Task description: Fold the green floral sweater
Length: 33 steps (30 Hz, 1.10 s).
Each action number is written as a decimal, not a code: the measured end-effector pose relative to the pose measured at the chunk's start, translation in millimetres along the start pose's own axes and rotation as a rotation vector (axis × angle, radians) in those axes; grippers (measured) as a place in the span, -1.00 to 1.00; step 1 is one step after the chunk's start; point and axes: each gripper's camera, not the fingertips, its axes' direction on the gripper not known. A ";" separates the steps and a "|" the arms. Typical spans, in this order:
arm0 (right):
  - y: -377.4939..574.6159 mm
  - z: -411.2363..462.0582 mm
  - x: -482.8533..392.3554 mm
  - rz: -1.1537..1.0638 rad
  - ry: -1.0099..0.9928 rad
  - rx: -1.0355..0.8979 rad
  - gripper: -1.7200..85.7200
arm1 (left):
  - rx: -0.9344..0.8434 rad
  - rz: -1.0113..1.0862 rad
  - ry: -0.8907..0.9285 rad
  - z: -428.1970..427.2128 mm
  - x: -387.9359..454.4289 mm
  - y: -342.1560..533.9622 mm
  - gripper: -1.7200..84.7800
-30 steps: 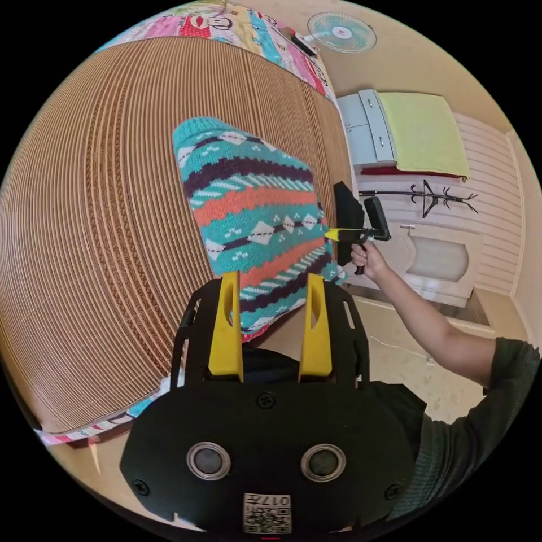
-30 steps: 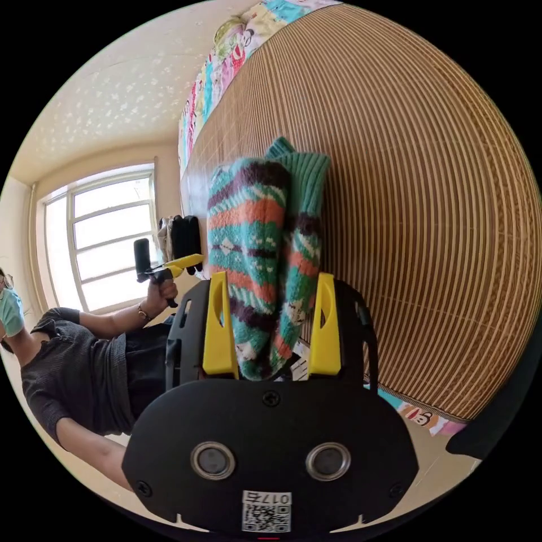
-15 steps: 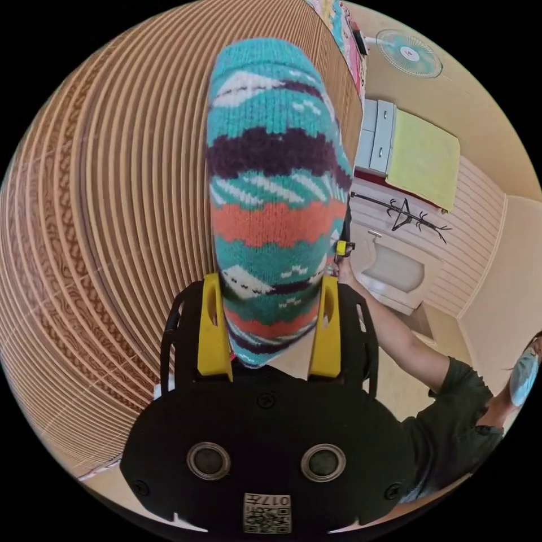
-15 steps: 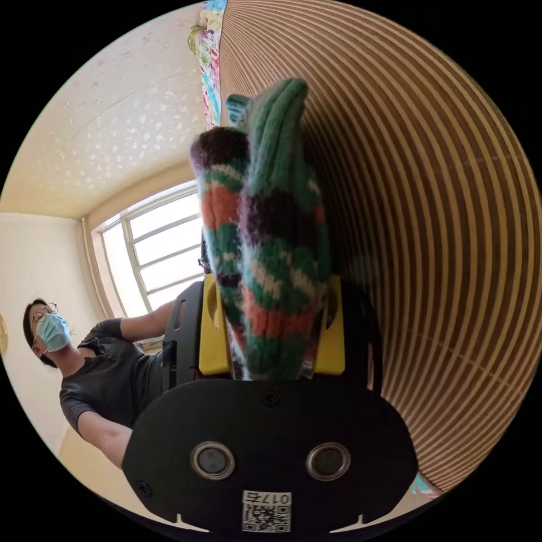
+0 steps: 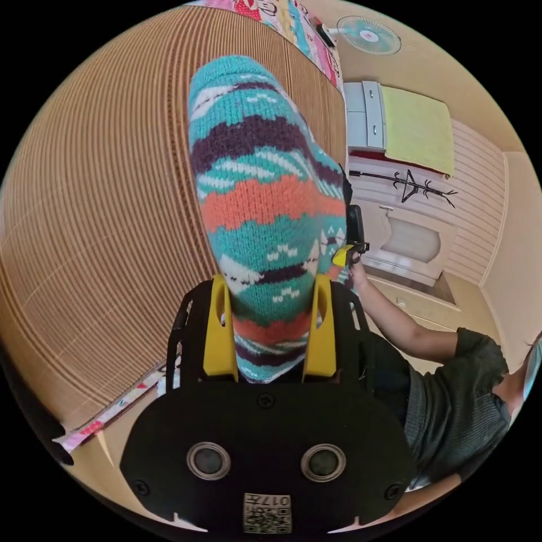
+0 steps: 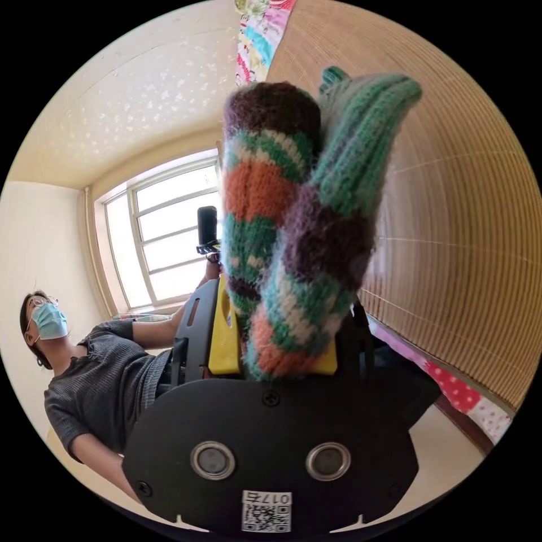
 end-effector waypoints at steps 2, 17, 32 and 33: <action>-12.9 74.5 -35.0 -0.067 -0.033 -0.049 -0.60 | 0.048 -0.001 -0.040 -45.1 -1.2 51.3 -0.50; -131.1 521.7 -165.7 -0.075 0.167 -0.247 -0.60 | 0.419 -0.389 -0.404 -397.6 -81.3 365.1 -0.52; -20.4 458.2 -96.3 -0.104 0.295 -0.369 -0.92 | 0.751 -0.699 -0.649 -229.6 -100.2 453.6 -0.67; -11.9 446.6 -92.6 -0.085 0.320 -0.350 -0.93 | 0.777 -0.726 -0.618 -229.7 -101.0 463.0 -0.67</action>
